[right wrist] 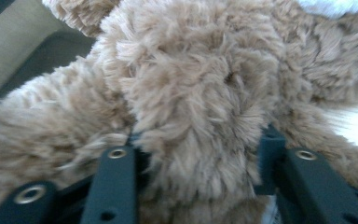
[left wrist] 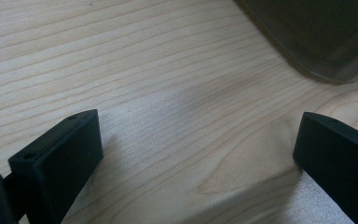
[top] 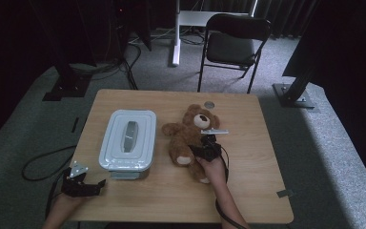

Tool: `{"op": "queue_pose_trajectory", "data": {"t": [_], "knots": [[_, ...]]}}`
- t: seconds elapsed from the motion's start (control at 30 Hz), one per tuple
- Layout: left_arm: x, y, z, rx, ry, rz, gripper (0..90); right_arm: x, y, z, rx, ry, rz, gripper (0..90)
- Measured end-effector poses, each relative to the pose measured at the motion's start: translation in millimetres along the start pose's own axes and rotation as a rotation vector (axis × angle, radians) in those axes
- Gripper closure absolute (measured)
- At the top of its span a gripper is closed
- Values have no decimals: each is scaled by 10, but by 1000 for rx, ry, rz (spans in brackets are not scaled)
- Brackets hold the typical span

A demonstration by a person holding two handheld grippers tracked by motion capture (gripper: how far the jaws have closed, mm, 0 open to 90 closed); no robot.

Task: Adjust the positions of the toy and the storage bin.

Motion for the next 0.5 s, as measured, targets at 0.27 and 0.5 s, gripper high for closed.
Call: {"op": "queue_pose_trajectory", "data": {"t": [0.27, 0.5], "knots": [[0, 0, 0, 0, 0, 0, 19, 121, 195, -101, 8, 15, -14, 676], [0, 0, 0, 0, 1, -1, 19, 507, 492, -152, 41, 12, 92, 698]]}}
Point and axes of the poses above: each handheld gripper's, and its own axes: y roughly backward along the jaws, z roughly out of its underside, x roughly to its right, the point moved 6 cm from there along -y, roughly forward along the jaws, and after that the axes turned 1 degree about -x, right-handed, at the moved point
